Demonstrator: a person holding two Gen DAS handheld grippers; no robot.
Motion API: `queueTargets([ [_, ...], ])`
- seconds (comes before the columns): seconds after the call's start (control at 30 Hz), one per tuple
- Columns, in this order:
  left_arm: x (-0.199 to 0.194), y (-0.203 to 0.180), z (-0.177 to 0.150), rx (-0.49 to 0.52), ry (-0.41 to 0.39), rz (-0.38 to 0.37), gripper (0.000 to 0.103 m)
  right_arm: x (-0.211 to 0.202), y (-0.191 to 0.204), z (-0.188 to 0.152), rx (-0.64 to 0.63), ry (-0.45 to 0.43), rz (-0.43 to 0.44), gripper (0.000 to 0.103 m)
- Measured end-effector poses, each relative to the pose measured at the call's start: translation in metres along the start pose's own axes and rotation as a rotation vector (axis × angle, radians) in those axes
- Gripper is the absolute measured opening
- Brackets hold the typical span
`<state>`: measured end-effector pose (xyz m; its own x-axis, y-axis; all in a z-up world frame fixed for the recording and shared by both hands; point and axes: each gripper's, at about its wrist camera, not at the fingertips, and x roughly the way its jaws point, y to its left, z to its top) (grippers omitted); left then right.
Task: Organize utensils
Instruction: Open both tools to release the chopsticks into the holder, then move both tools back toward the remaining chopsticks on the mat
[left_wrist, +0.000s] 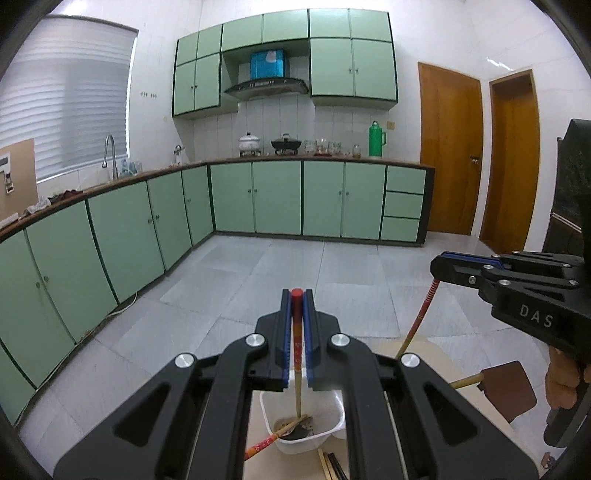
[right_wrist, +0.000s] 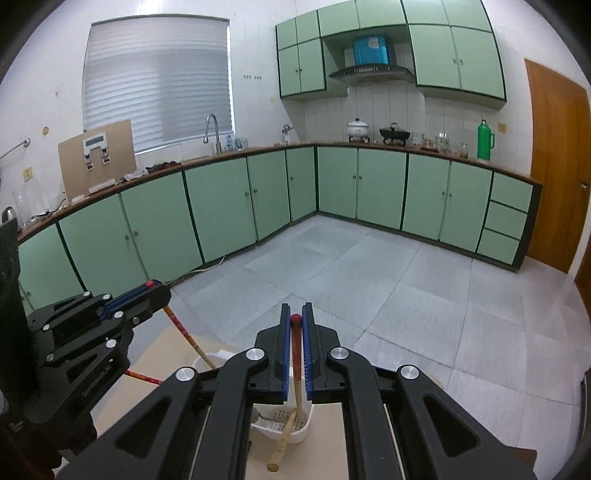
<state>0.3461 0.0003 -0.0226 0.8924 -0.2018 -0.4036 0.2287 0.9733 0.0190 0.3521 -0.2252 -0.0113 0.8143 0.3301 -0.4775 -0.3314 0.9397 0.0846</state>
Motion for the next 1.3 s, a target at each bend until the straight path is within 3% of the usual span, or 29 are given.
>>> queueTargets([
  [0.13,0.008,0.004,-0.004,-0.004,0.035,-0.001,0.007,0.007,-0.003,-0.004,0.008,0.029,0.008,0.007],
  [0.3,0.006,0.006,-0.004,-0.004,0.037,-0.004,0.012,0.006,-0.009,-0.006,0.046,0.032,0.012,0.019],
  [0.47,-0.002,0.006,0.0,-0.005,0.015,-0.001,0.031,-0.004,-0.019,-0.005,0.09,0.007,0.009,0.036],
  [0.73,-0.031,0.005,0.002,-0.004,-0.025,0.013,0.052,-0.035,-0.028,-0.011,0.12,-0.053,-0.01,0.056],
  [1.0,-0.077,0.001,-0.016,-0.023,-0.056,0.008,0.07,-0.077,-0.029,-0.037,0.139,-0.11,-0.019,0.083],
  [1.3,-0.127,-0.008,-0.054,-0.036,-0.05,0.002,0.086,-0.112,-0.021,-0.087,0.186,-0.129,-0.002,0.096],
])
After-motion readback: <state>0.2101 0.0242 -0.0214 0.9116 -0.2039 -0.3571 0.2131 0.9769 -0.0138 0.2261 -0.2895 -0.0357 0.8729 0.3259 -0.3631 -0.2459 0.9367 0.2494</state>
